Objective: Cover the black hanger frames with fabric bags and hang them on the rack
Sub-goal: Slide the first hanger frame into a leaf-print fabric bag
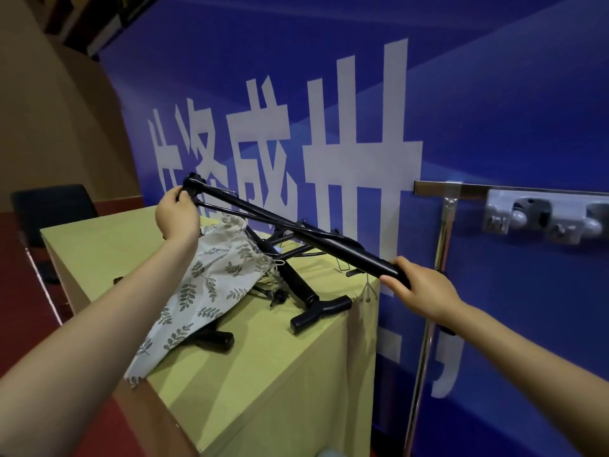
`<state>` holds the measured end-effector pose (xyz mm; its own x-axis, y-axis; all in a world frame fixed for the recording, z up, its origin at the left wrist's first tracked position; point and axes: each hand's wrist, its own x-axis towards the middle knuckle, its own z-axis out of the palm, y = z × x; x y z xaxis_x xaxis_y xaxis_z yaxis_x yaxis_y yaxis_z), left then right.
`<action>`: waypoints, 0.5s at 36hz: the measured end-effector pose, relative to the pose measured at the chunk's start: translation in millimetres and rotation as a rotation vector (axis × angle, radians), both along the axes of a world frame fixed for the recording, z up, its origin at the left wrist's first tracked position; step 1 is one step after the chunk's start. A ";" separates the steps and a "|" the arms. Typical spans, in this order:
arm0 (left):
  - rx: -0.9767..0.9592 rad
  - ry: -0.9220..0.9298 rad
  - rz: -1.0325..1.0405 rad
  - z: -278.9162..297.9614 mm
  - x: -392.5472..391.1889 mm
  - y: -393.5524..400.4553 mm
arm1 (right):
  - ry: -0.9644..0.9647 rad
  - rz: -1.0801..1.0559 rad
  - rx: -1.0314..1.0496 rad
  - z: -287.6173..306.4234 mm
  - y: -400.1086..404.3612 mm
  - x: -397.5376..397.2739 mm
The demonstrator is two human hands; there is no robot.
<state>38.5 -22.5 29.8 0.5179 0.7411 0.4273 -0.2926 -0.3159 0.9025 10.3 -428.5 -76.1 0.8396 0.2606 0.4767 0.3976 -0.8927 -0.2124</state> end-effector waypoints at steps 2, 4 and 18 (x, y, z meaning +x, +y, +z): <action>-0.031 -0.017 -0.030 -4.5 -0.5 -3.8 | 0.005 0.006 -0.006 0.7 2.5 -0.8; -0.051 -0.027 -0.059 -9.5 -0.9 -10.7 | 0.012 0.015 -0.019 2.5 6.7 -0.5; -0.032 -0.155 -0.177 -0.1 -9.4 -58.2 | 0.141 0.106 0.142 17.3 33.4 -1.2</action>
